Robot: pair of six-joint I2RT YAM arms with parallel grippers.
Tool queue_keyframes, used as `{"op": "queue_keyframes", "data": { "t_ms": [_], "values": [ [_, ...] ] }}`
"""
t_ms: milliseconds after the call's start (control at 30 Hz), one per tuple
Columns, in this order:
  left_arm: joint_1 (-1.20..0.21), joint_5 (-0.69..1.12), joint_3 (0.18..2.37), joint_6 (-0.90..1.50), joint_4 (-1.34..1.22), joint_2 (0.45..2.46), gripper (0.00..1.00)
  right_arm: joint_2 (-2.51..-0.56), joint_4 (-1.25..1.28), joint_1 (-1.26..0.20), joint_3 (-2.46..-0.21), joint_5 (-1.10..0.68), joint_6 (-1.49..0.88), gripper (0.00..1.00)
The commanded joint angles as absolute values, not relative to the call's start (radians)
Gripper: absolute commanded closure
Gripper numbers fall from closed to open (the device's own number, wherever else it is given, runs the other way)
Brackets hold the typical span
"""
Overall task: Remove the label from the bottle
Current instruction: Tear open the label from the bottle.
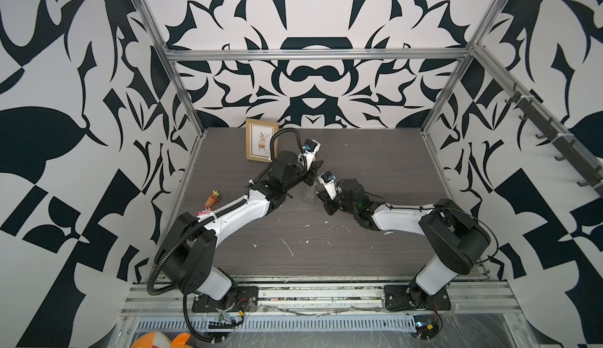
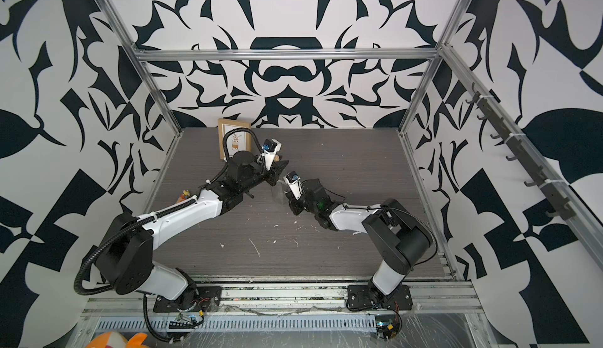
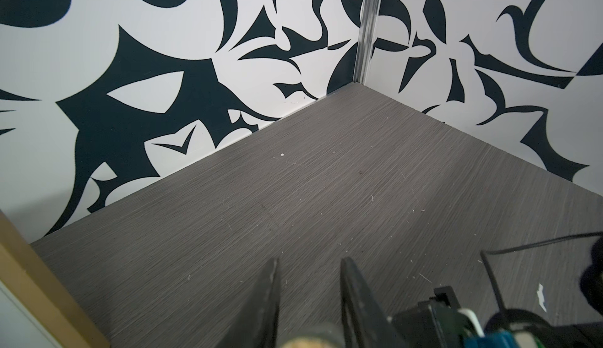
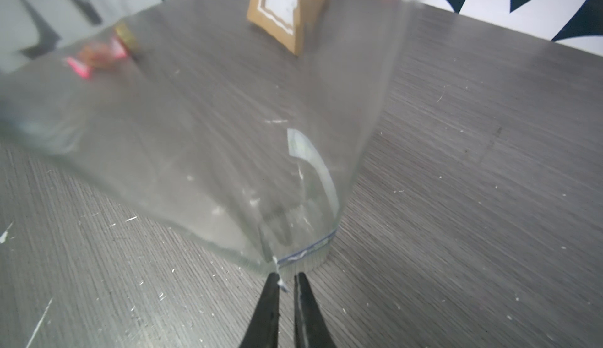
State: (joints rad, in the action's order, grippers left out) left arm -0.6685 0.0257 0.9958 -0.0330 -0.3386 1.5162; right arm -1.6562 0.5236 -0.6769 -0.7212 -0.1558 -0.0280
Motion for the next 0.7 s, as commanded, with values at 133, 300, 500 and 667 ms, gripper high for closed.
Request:
{"op": "queue_keyframes", "data": {
  "t_ms": [133,300,500,667],
  "values": [
    [-0.666,0.02,0.951,-0.081,-0.15,1.574,1.0,-1.648,0.54,-0.683,-0.756,-0.147,-0.034,0.91],
    [-0.666,0.019,0.949,-0.084,-0.149,1.574,1.0,-1.65,0.541,-0.683,-0.758,-0.189,-0.037,0.97],
    [-0.667,0.018,0.947,-0.087,-0.146,1.575,1.0,-1.655,0.544,-0.683,-0.761,-0.231,-0.043,0.94],
    [-0.666,0.021,0.945,-0.086,-0.147,1.574,1.0,-1.661,0.544,-0.683,-0.767,-0.213,-0.045,1.0]
  ]
}}
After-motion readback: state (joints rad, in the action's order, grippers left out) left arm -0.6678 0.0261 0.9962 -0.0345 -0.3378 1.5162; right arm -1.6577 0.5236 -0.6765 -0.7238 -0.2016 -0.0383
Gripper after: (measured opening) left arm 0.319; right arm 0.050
